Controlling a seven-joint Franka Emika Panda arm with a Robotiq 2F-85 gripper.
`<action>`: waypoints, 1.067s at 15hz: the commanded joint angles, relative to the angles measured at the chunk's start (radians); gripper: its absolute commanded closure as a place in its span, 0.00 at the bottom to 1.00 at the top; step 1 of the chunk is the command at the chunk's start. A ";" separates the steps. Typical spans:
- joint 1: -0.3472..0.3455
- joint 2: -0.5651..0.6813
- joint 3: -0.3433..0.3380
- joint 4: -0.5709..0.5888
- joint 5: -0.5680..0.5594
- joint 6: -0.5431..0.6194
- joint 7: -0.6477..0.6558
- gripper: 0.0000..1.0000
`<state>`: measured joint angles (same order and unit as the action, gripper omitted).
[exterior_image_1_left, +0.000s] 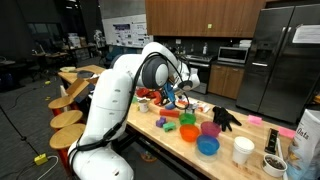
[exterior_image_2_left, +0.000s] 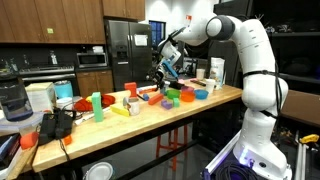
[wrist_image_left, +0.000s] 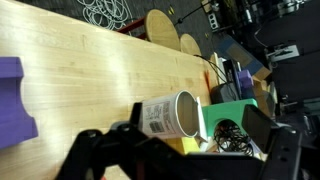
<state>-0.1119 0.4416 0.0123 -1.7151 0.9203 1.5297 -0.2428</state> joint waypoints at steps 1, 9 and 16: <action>-0.012 0.023 -0.008 -0.017 0.107 0.001 0.006 0.00; 0.003 0.044 -0.045 -0.041 0.224 0.021 0.036 0.00; -0.022 0.113 -0.043 -0.018 0.291 -0.116 0.198 0.00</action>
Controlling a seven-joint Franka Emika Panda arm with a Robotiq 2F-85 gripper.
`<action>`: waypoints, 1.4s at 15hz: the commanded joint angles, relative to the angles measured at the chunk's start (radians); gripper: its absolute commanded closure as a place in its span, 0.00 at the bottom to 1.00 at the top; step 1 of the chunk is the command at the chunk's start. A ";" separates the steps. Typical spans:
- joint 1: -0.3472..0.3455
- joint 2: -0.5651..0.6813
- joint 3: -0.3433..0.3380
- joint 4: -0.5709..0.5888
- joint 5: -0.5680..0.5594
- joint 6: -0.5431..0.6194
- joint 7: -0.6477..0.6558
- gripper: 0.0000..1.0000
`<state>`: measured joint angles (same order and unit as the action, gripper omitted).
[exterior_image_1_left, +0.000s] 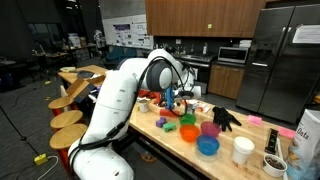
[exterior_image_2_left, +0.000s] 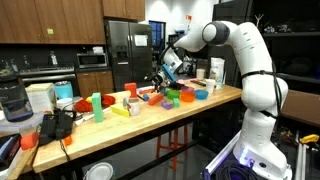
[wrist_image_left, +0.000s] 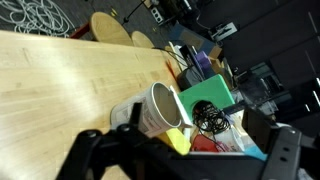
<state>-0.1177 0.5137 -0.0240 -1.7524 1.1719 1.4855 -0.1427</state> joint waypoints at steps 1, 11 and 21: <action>-0.016 0.046 -0.011 0.011 0.050 -0.089 0.134 0.00; 0.005 0.019 -0.075 -0.144 0.145 -0.073 0.517 0.00; -0.004 -0.093 -0.149 -0.174 0.141 -0.053 1.086 0.00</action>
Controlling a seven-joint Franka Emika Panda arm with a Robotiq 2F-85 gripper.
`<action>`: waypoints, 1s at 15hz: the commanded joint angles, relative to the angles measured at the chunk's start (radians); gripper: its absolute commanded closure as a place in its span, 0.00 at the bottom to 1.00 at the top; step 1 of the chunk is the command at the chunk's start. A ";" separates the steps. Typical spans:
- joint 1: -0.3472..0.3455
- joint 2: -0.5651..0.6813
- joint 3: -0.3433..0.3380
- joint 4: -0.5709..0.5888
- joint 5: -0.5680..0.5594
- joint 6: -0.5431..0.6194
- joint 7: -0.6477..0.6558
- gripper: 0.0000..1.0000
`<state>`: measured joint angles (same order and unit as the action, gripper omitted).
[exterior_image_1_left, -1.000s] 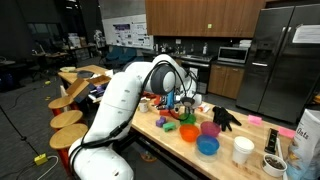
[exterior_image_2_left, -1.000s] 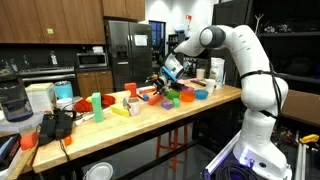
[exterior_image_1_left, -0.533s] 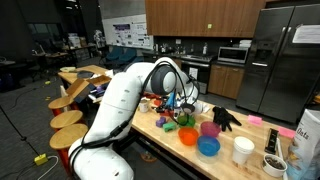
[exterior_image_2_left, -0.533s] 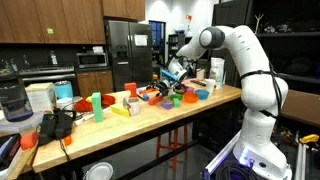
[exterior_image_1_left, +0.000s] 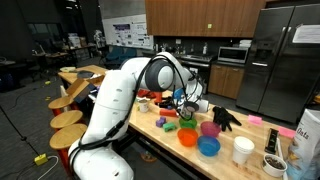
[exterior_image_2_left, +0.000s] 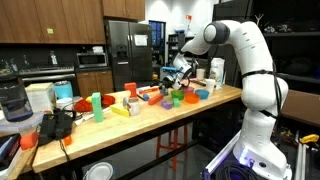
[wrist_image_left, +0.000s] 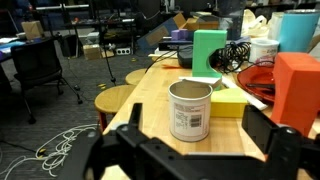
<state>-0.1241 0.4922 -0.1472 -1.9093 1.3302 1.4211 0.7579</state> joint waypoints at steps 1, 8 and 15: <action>-0.002 -0.014 -0.007 0.001 -0.003 -0.001 0.063 0.00; -0.004 -0.049 -0.017 -0.002 -0.009 0.000 0.164 0.00; 0.012 -0.098 -0.043 -0.053 -0.005 0.137 0.356 0.00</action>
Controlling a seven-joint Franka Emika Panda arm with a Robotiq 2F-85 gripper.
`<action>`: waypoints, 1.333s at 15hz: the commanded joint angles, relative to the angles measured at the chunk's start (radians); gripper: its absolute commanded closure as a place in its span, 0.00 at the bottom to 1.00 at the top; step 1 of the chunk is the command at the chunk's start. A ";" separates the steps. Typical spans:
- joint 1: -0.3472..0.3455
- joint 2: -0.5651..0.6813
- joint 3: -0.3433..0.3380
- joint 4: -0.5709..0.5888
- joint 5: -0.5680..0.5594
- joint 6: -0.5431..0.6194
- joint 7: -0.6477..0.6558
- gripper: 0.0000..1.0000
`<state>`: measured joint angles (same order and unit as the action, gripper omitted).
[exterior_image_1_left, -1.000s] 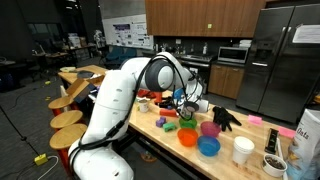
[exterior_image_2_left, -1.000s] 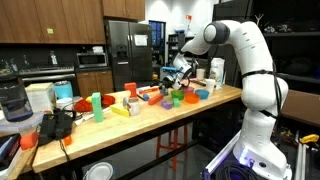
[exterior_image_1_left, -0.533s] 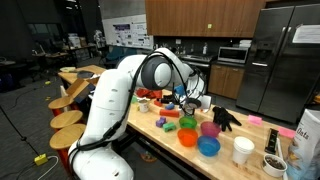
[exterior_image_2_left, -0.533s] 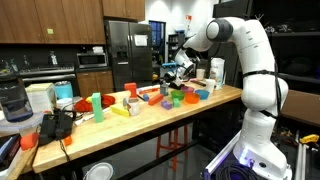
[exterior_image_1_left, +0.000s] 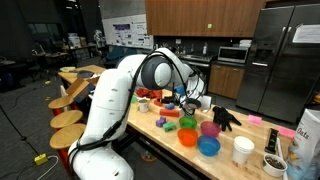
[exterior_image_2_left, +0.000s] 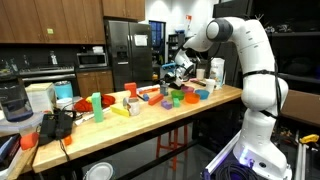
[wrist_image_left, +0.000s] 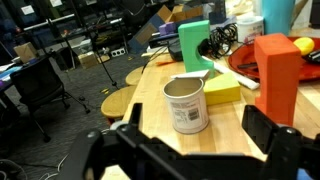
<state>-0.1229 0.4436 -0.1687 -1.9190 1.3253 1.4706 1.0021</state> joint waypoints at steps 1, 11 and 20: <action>0.013 -0.063 -0.025 -0.056 -0.007 0.130 0.143 0.00; 0.038 -0.136 -0.031 -0.111 -0.069 0.558 0.513 0.00; 0.100 -0.193 -0.018 -0.154 -0.259 0.910 0.985 0.00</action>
<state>-0.0437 0.2973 -0.1878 -2.0226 1.1338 2.2693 1.8366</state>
